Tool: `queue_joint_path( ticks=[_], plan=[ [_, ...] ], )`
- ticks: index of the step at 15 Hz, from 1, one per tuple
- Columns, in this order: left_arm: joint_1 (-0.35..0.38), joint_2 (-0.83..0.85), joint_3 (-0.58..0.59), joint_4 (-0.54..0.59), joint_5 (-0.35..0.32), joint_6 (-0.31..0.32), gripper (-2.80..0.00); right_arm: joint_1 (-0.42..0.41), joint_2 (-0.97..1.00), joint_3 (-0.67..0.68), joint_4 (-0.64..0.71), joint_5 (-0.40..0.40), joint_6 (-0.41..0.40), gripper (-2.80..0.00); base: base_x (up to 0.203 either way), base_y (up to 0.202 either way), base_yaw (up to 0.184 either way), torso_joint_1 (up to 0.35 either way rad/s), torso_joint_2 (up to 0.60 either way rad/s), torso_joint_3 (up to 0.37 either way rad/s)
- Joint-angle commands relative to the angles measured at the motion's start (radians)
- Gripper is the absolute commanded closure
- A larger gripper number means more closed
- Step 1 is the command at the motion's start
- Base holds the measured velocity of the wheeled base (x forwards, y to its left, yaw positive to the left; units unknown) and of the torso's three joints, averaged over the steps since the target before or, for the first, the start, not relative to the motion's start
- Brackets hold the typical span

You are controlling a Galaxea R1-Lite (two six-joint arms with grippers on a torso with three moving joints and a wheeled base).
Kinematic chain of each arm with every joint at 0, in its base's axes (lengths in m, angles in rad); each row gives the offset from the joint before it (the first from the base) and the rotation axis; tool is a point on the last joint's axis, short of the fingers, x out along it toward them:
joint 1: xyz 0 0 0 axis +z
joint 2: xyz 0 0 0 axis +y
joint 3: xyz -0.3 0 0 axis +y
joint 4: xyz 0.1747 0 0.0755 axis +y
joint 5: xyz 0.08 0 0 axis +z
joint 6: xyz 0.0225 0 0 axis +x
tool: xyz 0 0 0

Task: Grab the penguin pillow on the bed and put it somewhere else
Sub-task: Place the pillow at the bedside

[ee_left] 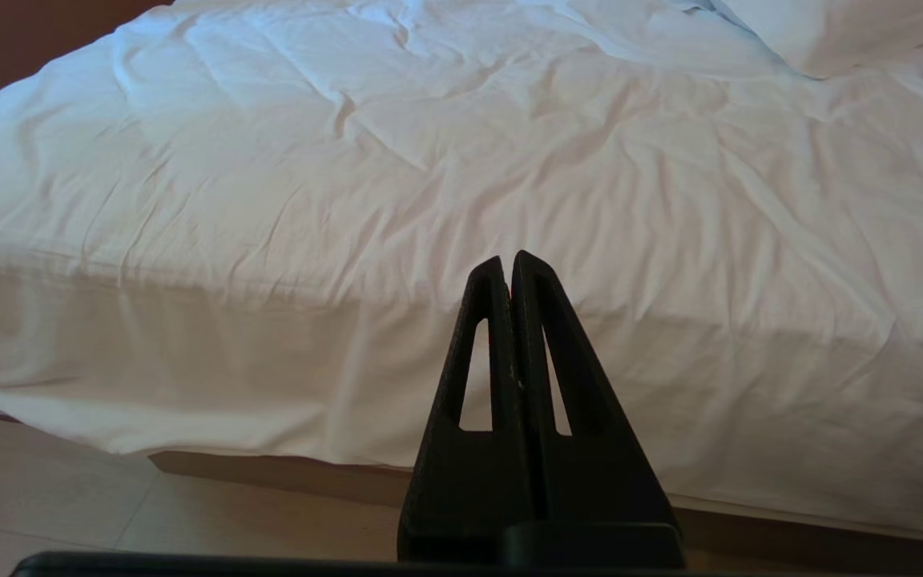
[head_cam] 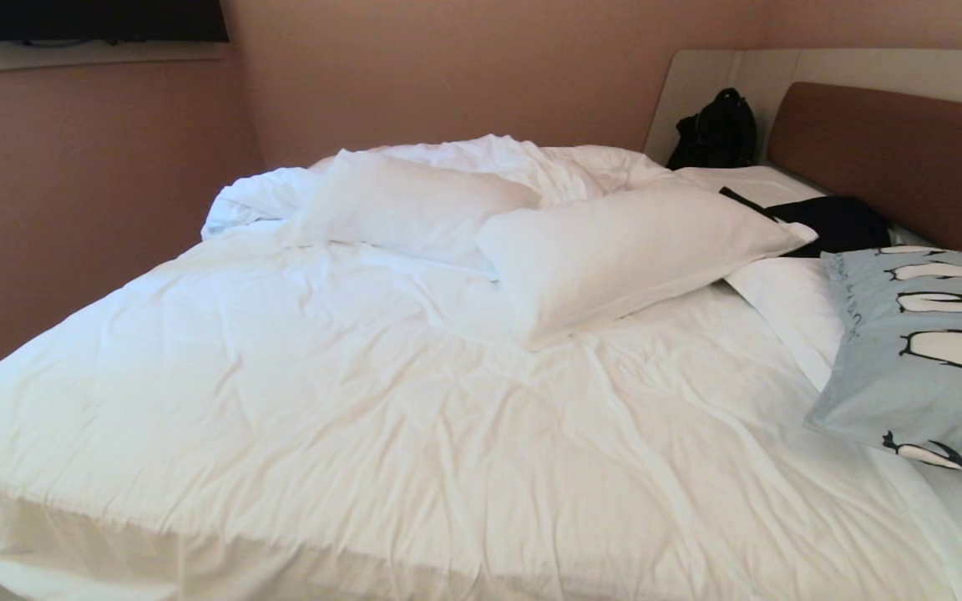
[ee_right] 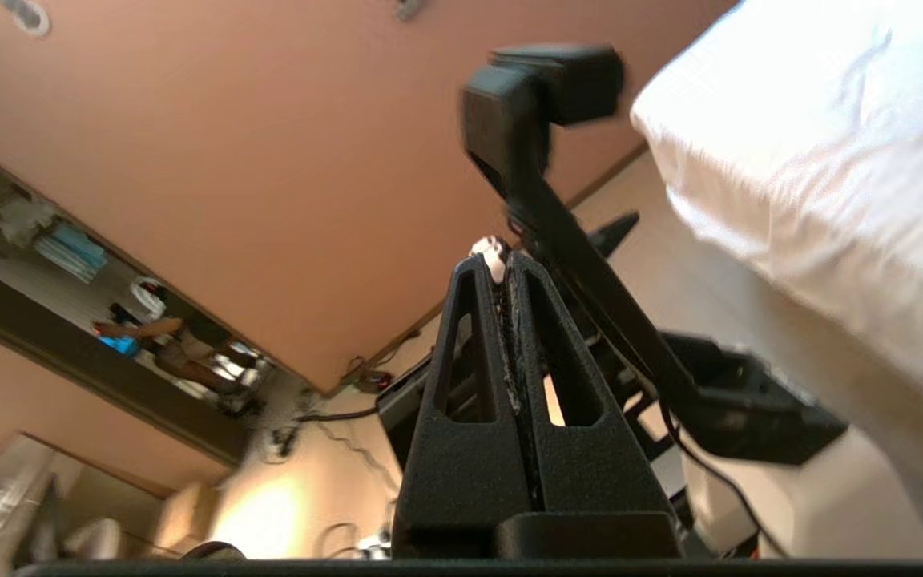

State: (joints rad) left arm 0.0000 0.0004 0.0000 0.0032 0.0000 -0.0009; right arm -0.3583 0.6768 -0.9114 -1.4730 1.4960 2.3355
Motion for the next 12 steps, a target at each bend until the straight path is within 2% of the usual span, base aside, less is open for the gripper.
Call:
queue_joint_path(
  ticks=[1, 4, 7, 10, 12],
  plan=[
    [0.000, 0.000, 0.000, 0.000, 0.000, -0.001, 0.00, 0.000, 0.007, -0.092, -0.007, -0.191, -0.002, 0.00, 0.000, 0.000, 0.000, 0.000, 0.00, 0.000],
    [0.000, 0.000, 0.000, 0.000, 0.000, -0.001, 0.00, -0.001, 0.009, -0.208, -0.005, -0.330, -0.021, 0.00, 0.000, 0.000, 0.000, 0.000, 0.00, 0.000],
    [0.000, 0.000, 0.000, 0.000, 0.000, -0.001, 0.00, -0.004, -0.007, -0.217, -0.001, -0.338, -0.066, 0.00, 0.000, 0.000, 0.000, 0.000, 0.00, 0.000],
    [0.000, 0.000, 0.000, 0.000, 0.000, -0.001, 0.00, -0.005, -0.003, -0.243, -0.004, -0.340, -0.074, 0.00, 0.000, 0.000, 0.000, 0.000, 0.00, 0.000],
    [0.000, 0.000, 0.000, 0.000, 0.000, -0.001, 0.00, -0.005, -0.005, -0.250, -0.003, -0.349, -0.119, 0.00, 0.000, 0.000, 0.000, 0.000, 0.00, 0.000]
  ],
)
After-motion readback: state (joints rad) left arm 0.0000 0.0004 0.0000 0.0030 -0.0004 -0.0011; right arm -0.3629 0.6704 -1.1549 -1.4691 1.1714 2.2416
